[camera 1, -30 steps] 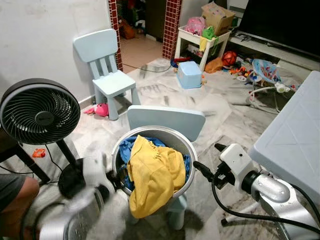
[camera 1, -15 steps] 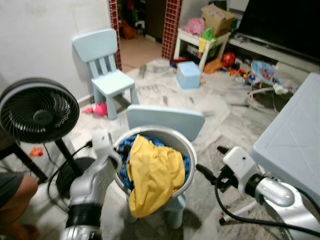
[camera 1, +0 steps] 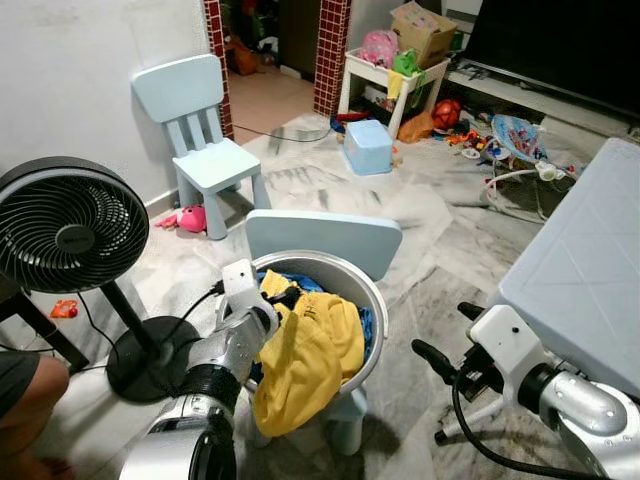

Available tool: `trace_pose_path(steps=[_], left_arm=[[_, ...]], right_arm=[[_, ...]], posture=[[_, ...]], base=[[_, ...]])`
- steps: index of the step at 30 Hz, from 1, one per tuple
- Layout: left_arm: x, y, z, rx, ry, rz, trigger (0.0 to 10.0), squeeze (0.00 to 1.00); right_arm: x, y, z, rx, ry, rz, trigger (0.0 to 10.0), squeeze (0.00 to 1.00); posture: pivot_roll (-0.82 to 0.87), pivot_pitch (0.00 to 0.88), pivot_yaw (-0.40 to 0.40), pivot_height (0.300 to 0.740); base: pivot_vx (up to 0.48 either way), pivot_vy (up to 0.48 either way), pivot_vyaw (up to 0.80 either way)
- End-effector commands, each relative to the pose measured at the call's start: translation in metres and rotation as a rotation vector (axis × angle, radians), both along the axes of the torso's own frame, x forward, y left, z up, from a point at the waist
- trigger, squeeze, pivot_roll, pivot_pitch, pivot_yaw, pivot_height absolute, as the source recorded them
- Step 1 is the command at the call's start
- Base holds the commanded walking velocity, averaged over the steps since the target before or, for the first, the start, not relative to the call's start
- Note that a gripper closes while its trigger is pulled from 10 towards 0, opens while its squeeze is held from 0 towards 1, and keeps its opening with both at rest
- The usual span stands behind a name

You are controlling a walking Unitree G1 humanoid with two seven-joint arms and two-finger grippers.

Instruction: Hang hanger

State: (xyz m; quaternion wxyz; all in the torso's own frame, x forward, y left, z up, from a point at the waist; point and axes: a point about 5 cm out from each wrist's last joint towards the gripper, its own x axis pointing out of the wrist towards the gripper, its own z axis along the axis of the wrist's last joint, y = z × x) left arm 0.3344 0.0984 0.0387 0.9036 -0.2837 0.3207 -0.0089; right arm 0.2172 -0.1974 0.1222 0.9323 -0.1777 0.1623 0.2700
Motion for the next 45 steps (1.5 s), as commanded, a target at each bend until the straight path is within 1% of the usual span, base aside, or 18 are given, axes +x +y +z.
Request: trace_pose_path(steps=[1, 2, 4, 5, 6, 8, 9, 10, 11, 12, 13, 14, 15, 16, 20, 26, 37, 45], left_arm=[[0.001, 0.0, 0.0, -0.029, 0.008, 0.039, 10.0, 0.0], [0.001, -0.001, -0.001, -0.051, 0.019, 0.062, 10.0, 0.0], [0.0, -0.001, -0.003, -0.07, 0.037, 0.09, 10.0, 0.0], [-0.001, -0.003, -0.004, -0.084, 0.041, 0.095, 4.1, 0.0], [-0.001, -0.003, -0.005, -0.081, 0.047, 0.101, 4.0, 0.0], [-0.002, -0.005, -0.005, -0.094, 0.052, 0.113, 3.1, 0.0], [-0.002, -0.005, -0.005, -0.094, 0.052, 0.113, 3.1, 0.0], [-0.002, -0.005, -0.006, -0.096, 0.051, 0.109, 4.4, 0.0], [-0.002, -0.005, -0.006, -0.097, 0.05, 0.107, 4.4, 0.0], [-0.003, -0.004, -0.008, -0.097, 0.058, 0.112, 6.5, 0.0], [-0.003, -0.004, -0.008, -0.097, 0.058, 0.112, 6.5, 0.0], [-0.005, -0.001, -0.012, -0.103, 0.07, 0.126, 2.3, 0.0], [-0.005, -0.001, -0.012, -0.103, 0.07, 0.126, 2.3, 0.0], [-0.007, 0.001, -0.014, -0.115, 0.081, 0.139, 0.0, 0.0], [-0.01, 0.002, -0.018, -0.123, 0.106, 0.146, 0.0, 0.0], [-0.012, -0.001, -0.02, -0.135, 0.117, 0.145, 0.0, 0.0], [-0.012, 0.001, -0.021, -0.134, 0.119, 0.152, 0.0, 0.0], [-0.016, -0.014, -0.022, -0.152, 0.131, 0.129, 0.0, 0.0]], right_arm=[[0.0, -0.004, 0.006, -0.011, -0.016, -0.015, 10.0, 0.0], [0.0, -0.004, 0.006, -0.011, -0.016, -0.016, 10.0, 0.0], [0.0, -0.005, 0.007, -0.015, -0.015, -0.018, 10.0, 0.0], [0.0, -0.005, 0.007, -0.015, -0.015, -0.02, 10.0, 0.0], [0.001, -0.005, 0.007, -0.015, -0.016, -0.021, 10.0, 0.0], [0.001, -0.005, 0.007, -0.015, -0.017, -0.023, 10.0, 0.0], [0.001, -0.005, 0.007, -0.015, -0.017, -0.023, 10.0, 0.0], [0.002, -0.005, 0.007, -0.014, -0.018, -0.024, 10.0, 0.0], [0.002, -0.005, 0.007, -0.014, -0.018, -0.025, 10.0, 0.0], [0.002, -0.004, 0.007, -0.013, -0.019, -0.025, 10.0, 0.0], [0.002, -0.004, 0.007, -0.013, -0.019, -0.025, 10.0, 0.0], [0.002, -0.003, 0.006, -0.01, -0.019, -0.026, 10.0, 0.0], [0.002, -0.003, 0.006, -0.01, -0.019, -0.026, 10.0, 0.0], [0.002, -0.003, 0.006, -0.008, -0.018, -0.026, 10.0, 0.0], [0.002, -0.003, 0.006, -0.008, -0.018, -0.028, 10.0, 0.0], [0.003, -0.004, 0.006, -0.01, -0.02, -0.03, 10.0, 0.0], [0.008, -0.003, 0.006, -0.011, -0.027, -0.023, 10.0, 0.0], [0.011, -0.001, 0.005, -0.007, -0.031, -0.017, 10.0, 0.0]], posture=[[-0.36, 0.084, -0.069, 0.74], [-0.36, 0.086, -0.069, 0.74], [-0.36, 0.087, -0.068, 0.74], [-0.36, 0.088, -0.066, 0.74], [-0.36, 0.088, -0.065, 0.74], [-0.35, 0.087, -0.062, 0.74], [-0.35, 0.087, -0.062, 0.74], [-0.35, 0.088, -0.062, 0.74], [-0.35, 0.087, -0.061, 0.74], [-0.35, 0.086, -0.06, 0.74], [-0.35, 0.086, -0.06, 0.74], [-0.35, 0.086, -0.058, 0.74], [-0.35, 0.086, -0.058, 0.74], [-0.35, 0.084, -0.057, 0.74], [-0.36, 0.082, -0.055, 0.74], [-0.35, 0.078, -0.057, 0.74], [-0.34, 0.065, -0.062, 0.74], [-0.33, 0.06, -0.064, 0.74]], base=[[0.0, 0.0, 0.0], [0.0, 0.0, 0.0], [0.0, 0.0, 0.0], [0.0, 0.0, 0.0], [0.0, 0.0, 0.0], [0.0, 0.0, 0.0], [0.0, 0.0, 0.0], [0.0, 0.0, 0.0], [0.0, 0.0, 0.0], [0.0, 0.0, 0.0], [0.0, 0.0, 0.0], [0.0, 0.0, 0.0], [0.0, 0.0, 0.0], [0.0, 0.0, 0.0], [0.0, 0.0, 0.0], [0.0, 0.0, 0.0], [0.0, 0.0, 0.0], [0.0, 0.0, 0.0]])
